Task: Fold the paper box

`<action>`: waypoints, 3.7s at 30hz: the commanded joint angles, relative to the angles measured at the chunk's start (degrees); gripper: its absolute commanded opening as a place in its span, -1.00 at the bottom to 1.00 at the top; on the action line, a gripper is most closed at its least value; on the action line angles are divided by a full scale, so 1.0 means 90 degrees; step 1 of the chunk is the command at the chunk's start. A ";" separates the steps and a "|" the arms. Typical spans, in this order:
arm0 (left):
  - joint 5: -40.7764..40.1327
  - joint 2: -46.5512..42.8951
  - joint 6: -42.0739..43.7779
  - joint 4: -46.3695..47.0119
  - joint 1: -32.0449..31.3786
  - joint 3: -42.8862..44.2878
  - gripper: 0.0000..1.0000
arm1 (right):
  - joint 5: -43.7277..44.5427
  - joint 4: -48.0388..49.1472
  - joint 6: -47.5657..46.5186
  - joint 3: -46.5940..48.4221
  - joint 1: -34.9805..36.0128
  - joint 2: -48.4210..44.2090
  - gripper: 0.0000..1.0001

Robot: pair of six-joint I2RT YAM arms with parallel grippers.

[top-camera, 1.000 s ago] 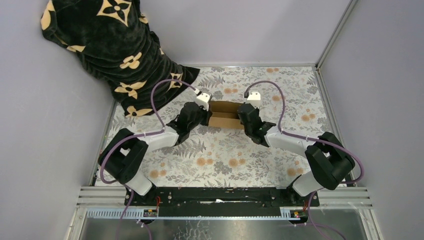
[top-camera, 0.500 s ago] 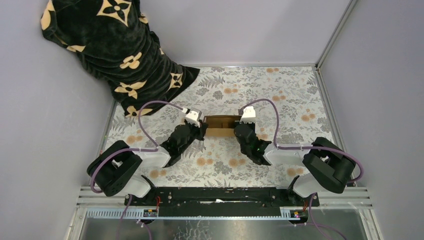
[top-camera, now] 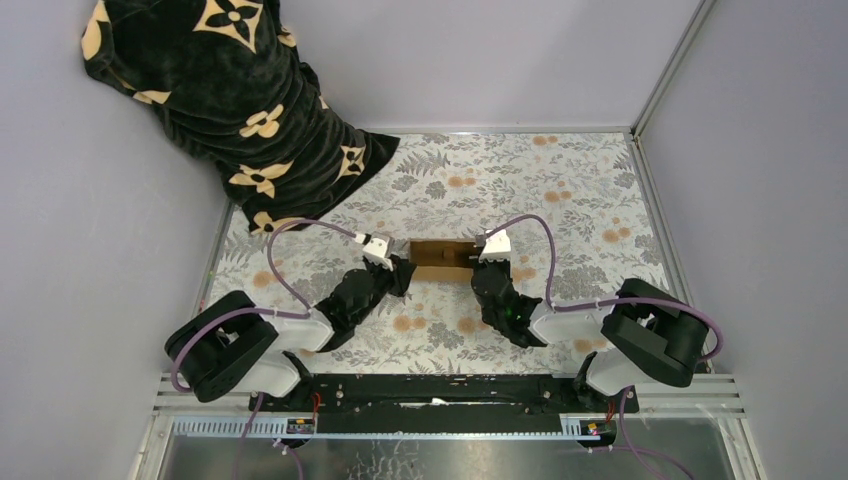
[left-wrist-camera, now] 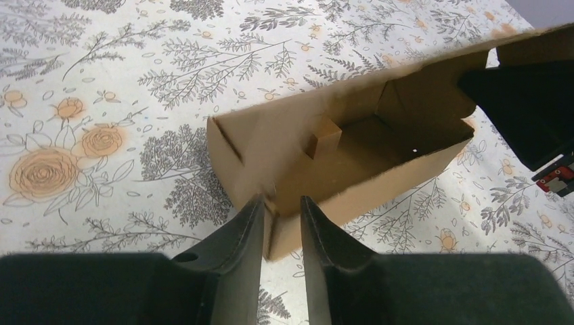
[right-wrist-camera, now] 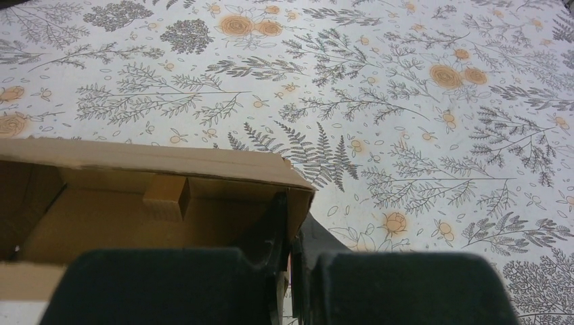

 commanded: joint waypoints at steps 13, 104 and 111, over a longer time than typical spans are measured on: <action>-0.0353 -0.0769 -0.0517 -0.0044 -0.0088 -0.0491 -0.20 | 0.0569 0.0665 -0.0937 -0.0572 0.0292 0.0038 -1.00; -0.1095 0.2020 -0.0866 -0.3754 -0.0664 0.3526 -0.22 | -0.2112 -0.3684 0.1177 -0.1066 0.0913 -0.5531 0.07; -0.0980 0.2284 -0.0907 -0.3914 -0.0613 0.3682 -0.22 | -0.1451 -0.4323 0.1402 -0.0270 0.0877 -0.4755 0.00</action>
